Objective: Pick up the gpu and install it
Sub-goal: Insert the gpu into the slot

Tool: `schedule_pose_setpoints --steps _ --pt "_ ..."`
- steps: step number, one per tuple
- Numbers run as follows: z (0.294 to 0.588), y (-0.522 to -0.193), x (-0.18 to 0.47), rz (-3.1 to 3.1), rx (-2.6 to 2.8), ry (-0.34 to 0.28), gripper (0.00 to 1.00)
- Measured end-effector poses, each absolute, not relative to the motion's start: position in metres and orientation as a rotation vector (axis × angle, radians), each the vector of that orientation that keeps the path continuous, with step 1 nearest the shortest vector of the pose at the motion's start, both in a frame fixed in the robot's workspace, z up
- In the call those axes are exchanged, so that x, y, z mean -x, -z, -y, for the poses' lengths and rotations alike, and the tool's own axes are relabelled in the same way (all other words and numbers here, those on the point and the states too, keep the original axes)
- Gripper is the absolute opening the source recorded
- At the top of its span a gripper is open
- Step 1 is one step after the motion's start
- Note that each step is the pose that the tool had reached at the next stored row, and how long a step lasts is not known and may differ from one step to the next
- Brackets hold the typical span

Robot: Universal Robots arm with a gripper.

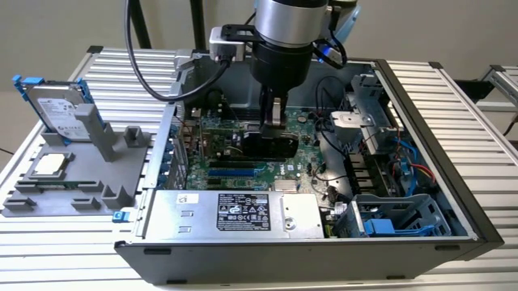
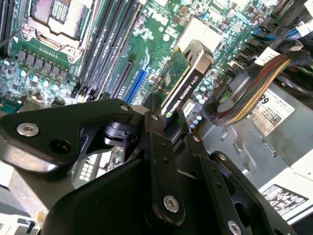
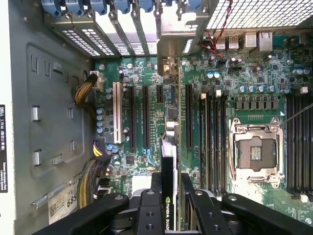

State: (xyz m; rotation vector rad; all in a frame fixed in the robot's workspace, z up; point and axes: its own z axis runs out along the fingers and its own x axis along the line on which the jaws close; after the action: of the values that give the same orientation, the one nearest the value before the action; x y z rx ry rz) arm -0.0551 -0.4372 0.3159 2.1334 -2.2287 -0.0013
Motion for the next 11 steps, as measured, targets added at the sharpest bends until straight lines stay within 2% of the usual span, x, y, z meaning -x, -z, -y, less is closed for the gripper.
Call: schedule_pose_setpoints --steps 4,11 --pt "0.4372 -0.3142 0.0561 2.246 -2.151 0.034 0.00" --pt "0.4372 -0.3129 0.0566 2.249 -2.154 0.038 0.00"
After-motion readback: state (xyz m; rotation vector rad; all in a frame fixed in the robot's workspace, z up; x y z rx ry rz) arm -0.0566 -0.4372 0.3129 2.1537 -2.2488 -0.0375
